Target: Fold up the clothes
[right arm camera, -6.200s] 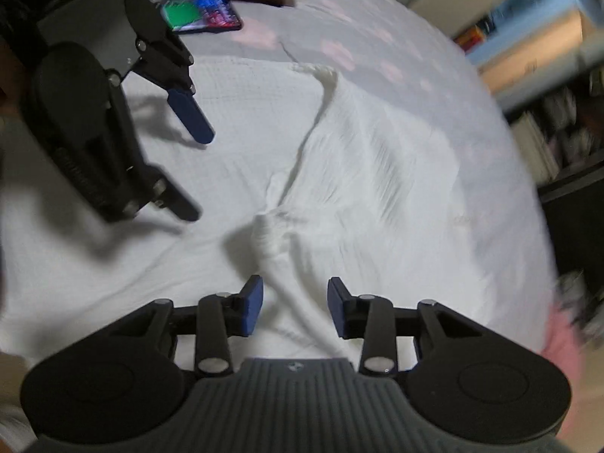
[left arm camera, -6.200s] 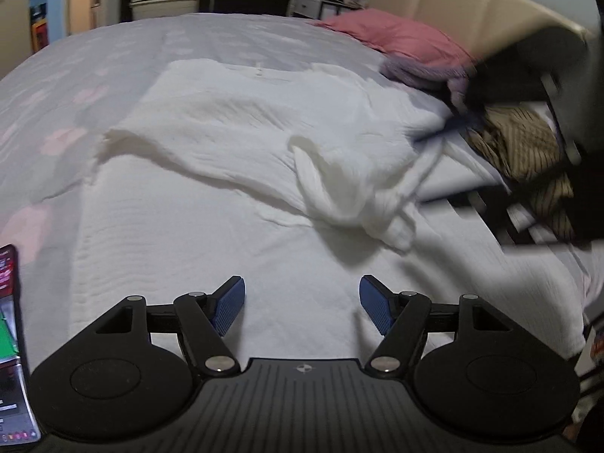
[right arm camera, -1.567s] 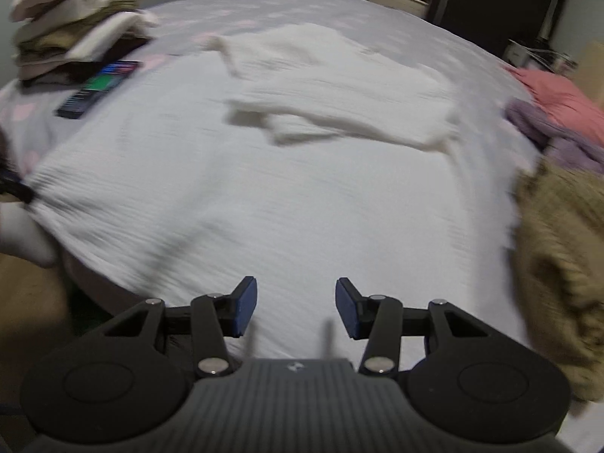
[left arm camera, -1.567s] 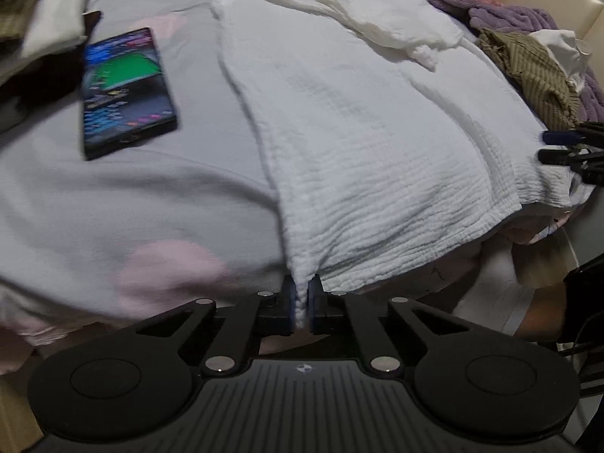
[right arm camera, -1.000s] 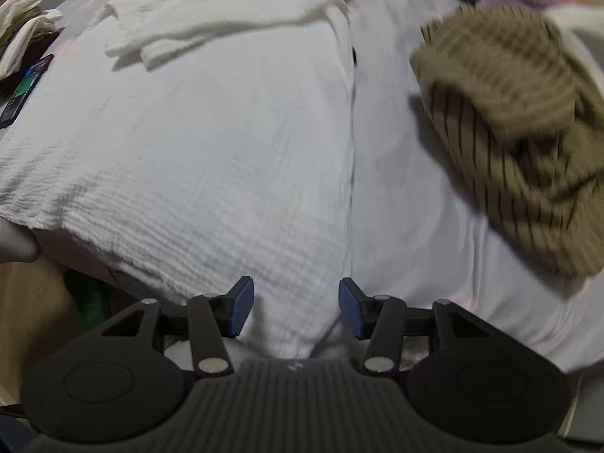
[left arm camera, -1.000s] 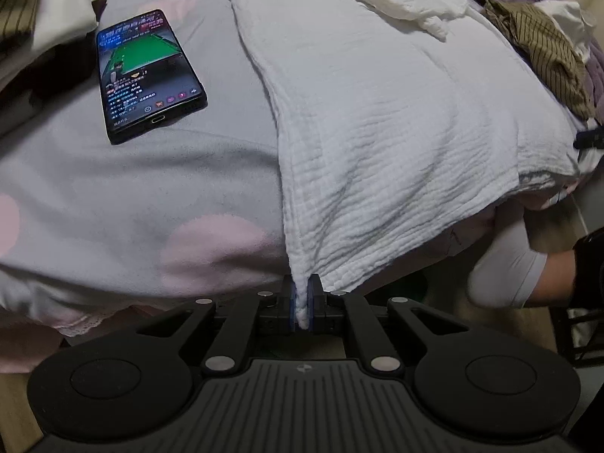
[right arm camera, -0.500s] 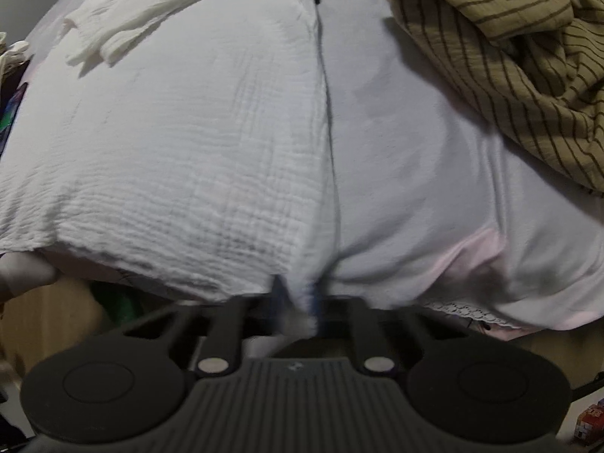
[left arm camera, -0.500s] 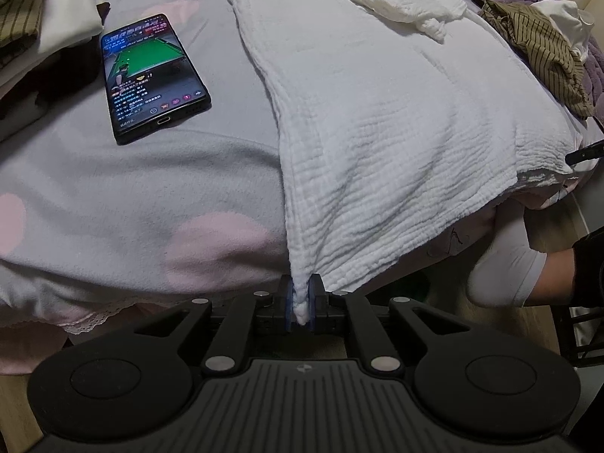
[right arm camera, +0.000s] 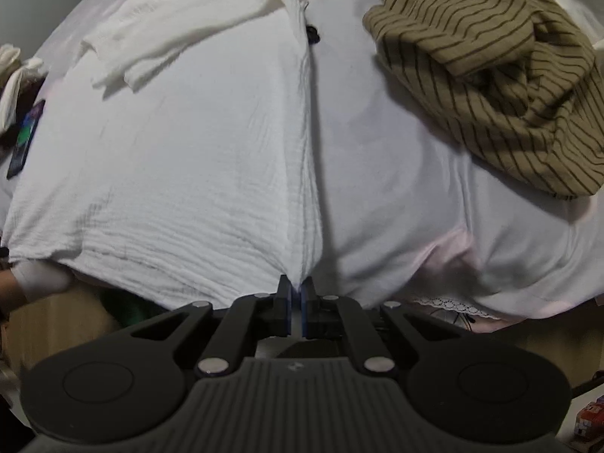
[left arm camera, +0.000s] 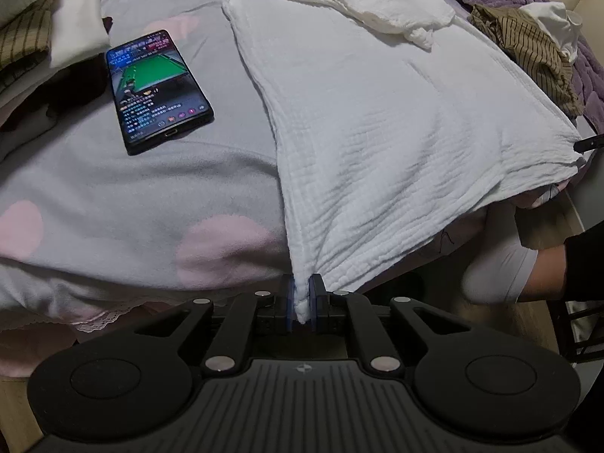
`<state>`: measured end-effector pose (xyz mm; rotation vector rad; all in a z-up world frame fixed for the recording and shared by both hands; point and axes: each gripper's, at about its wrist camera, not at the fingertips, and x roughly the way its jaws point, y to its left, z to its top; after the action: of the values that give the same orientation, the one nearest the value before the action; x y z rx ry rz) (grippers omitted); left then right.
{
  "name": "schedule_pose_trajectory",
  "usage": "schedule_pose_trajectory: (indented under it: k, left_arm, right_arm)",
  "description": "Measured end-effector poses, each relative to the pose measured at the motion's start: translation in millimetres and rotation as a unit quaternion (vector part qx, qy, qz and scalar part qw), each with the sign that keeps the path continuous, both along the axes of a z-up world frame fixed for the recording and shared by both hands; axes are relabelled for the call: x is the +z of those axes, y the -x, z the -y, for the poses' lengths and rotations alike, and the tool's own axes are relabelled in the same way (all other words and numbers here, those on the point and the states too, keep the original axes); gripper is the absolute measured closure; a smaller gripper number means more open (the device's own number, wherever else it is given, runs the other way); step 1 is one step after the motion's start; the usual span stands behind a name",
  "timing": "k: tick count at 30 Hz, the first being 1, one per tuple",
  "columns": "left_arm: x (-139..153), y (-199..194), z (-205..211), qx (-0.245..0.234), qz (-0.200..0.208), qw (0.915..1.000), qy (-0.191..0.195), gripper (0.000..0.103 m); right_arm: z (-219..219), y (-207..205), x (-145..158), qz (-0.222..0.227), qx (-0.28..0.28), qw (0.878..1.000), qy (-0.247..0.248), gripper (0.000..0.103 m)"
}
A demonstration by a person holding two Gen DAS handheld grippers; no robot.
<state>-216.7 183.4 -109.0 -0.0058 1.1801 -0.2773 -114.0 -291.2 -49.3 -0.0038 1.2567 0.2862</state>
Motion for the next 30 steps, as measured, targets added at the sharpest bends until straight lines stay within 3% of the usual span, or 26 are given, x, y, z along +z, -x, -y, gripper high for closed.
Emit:
schedule_pose_trajectory:
  k: [24,27,30]
  left_arm:
    - [0.0,2.9,1.1,-0.006,0.003,1.0000,-0.006,0.097]
    - [4.9,3.7,0.8,-0.005,0.018,0.9998,-0.006,0.097]
    - [26.5,5.3,-2.2,0.001,0.077,0.9971,-0.003,0.096]
  right_arm:
    - [-6.3,2.0,-3.2,0.012,0.012,1.000,0.016,0.097]
    - [-3.9,2.2,3.0,0.030,0.006,0.999,0.010,0.097]
    - [8.2,-1.1,22.1,0.073,-0.030,0.996,-0.030,0.097]
